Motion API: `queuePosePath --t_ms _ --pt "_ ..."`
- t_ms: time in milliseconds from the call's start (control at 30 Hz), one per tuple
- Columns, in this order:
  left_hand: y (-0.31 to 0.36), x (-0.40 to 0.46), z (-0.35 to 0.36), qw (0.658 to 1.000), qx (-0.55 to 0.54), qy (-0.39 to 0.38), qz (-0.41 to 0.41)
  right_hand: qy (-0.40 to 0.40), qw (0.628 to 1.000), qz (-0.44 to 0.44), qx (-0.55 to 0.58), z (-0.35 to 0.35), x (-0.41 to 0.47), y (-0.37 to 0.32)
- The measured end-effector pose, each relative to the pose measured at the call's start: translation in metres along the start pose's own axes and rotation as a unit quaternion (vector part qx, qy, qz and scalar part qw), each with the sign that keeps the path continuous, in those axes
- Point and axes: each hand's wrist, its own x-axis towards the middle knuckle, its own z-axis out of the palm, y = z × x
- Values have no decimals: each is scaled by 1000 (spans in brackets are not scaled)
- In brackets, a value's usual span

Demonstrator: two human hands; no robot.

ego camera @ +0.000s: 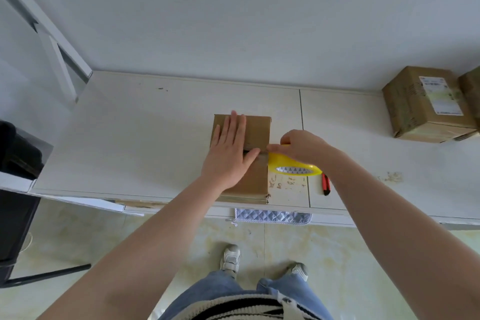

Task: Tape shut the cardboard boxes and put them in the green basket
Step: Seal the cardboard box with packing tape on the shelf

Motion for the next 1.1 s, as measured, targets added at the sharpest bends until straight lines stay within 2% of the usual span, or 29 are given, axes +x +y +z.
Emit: queuePosePath --t_ms 100,167,233,267,467,633,700,767,833,967,1100 --pt "-10 -1 -12 998 -43 -11 -44 -43 997 -40 46 -18 -9 -9" --pt "-6 0 -16 987 -54 -23 -153 -53 995 -47 72 -29 -11 -23" --pt "4 -1 -18 957 -88 -33 -273 -52 993 -66 83 -38 -13 -40" --pt "8 -2 -18 946 -113 -32 -303 -50 993 -82 68 -41 -14 -47" --pt "6 -6 -18 951 -131 -24 -279 2 994 -104 -42 -48 -23 -60" --pt "6 -5 -15 953 -133 -35 -272 49 985 -29 -165 -48 -23 -57" --pt "1 -5 -17 950 -142 -41 -274 26 989 -24 -141 -49 -23 -50" --pt "-7 -4 -20 945 -167 -58 -277 -37 998 -36 -32 -48 -27 -37" --pt "-17 -3 -25 936 -197 -89 -278 -59 995 -52 53 -43 -30 -27" --pt "-33 -1 -33 914 -254 -147 -280 33 998 -44 8 -28 -26 -35" --pt "-35 -3 -34 906 -287 -123 -287 103 991 -31 -81 -22 -22 -55"
